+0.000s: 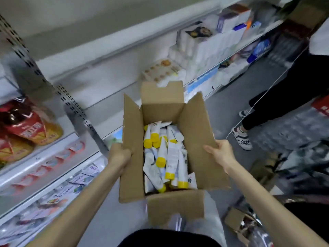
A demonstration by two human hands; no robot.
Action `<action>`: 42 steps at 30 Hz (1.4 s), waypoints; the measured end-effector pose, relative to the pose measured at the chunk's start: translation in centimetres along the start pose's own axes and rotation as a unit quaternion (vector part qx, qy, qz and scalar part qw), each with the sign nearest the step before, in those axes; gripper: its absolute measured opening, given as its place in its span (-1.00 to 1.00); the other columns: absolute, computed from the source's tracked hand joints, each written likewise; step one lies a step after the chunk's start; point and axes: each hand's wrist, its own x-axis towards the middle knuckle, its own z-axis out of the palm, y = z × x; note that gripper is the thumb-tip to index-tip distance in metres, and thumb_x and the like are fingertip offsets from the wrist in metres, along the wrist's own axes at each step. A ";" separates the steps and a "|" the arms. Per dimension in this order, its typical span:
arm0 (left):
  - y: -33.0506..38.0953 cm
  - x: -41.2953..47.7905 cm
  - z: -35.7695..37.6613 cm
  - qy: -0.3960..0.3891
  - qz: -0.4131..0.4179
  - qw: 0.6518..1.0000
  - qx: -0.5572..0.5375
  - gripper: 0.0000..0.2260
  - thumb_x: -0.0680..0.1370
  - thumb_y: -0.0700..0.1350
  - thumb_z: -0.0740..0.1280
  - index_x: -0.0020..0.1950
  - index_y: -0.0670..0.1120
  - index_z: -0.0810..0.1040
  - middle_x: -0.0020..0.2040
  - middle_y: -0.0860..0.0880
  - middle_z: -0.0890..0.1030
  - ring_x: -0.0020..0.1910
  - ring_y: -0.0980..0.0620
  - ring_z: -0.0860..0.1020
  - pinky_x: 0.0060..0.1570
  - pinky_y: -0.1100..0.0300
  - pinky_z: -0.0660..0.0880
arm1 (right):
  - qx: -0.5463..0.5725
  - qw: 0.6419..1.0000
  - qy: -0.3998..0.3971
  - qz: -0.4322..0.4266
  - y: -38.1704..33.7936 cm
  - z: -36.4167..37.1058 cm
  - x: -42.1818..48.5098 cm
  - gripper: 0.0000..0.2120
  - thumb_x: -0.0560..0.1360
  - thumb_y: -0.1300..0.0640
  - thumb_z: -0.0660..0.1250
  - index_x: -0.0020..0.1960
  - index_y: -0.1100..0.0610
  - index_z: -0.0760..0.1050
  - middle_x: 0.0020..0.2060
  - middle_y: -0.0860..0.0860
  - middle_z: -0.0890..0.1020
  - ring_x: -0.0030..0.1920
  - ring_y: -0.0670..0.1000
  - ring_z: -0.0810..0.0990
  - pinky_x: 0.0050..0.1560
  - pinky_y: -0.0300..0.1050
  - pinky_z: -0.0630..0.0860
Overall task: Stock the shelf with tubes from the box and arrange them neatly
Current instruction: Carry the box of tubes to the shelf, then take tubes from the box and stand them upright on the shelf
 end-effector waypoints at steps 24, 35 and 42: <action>21.9 36.4 14.9 -0.168 0.080 0.925 0.331 -0.73 0.46 -0.09 0.44 -0.03 -0.30 0.56 -0.04 -0.20 0.61 -0.09 -0.14 0.59 -0.03 0.03 0.54 | 0.276 0.913 0.140 0.267 -3.8 10.4 23.8 -0.86 0.46 0.22 0.40 -0.27 0.10 0.56 -0.28 0.05 0.67 -0.26 0.07 0.65 -0.16 0.00 0.62; 19.5 42.6 19.6 -0.255 0.114 0.879 0.387 -0.76 0.41 -0.12 0.44 -0.02 -0.24 0.63 -0.02 -0.27 0.64 -0.07 -0.24 0.60 0.00 -0.12 0.54 | 0.308 0.850 0.227 0.363 -1.3 16.7 23.9 -0.93 0.45 0.23 0.41 -0.20 0.12 0.57 -0.18 0.11 0.68 -0.22 0.08 0.64 -0.07 0.02 0.61; 18.6 44.2 18.8 -0.247 0.082 0.907 0.332 -0.87 0.47 -0.20 0.40 0.00 -0.21 0.60 -0.11 -0.16 0.60 -0.13 -0.09 0.56 -0.03 0.03 0.51 | 0.312 0.857 0.206 0.355 -0.1 17.5 24.5 -0.92 0.43 0.20 0.43 -0.09 0.17 0.57 -0.16 0.08 0.67 -0.16 0.09 0.64 -0.01 0.03 0.60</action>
